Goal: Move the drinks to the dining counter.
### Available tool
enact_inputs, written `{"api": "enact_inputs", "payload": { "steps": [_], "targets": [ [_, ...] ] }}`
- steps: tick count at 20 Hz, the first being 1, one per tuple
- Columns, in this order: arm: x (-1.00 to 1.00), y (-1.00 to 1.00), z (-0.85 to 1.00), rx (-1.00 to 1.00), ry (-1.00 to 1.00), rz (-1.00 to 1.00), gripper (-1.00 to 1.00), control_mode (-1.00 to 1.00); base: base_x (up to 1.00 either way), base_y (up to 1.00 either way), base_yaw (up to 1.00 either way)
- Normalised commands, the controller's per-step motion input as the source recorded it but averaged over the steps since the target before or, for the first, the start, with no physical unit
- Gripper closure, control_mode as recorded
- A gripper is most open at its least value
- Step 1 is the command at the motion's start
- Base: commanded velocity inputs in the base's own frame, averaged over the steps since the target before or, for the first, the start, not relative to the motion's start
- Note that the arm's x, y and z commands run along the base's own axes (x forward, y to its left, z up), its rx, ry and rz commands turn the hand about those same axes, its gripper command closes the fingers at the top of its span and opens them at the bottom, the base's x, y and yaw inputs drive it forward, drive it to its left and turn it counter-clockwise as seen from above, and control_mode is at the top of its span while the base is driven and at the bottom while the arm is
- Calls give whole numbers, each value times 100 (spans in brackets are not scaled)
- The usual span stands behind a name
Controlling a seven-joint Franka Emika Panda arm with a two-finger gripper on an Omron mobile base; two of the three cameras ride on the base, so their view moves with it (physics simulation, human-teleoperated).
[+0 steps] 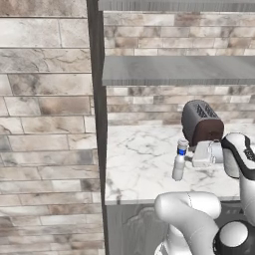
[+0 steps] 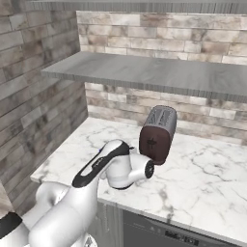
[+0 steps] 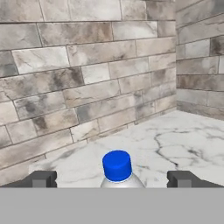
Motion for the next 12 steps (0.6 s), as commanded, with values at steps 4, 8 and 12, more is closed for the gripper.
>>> {"api": "enact_inputs", "payload": {
  "steps": [4,8,12],
  "targets": [
    [25,0,-19,0,0,0,-100,-100,0,0,0],
    [29,0,-30,0,0,0,-100,-100,0,0,0],
    [13,1,-26,0,0,0,-100,-100,0,0,0]
  ]
}}
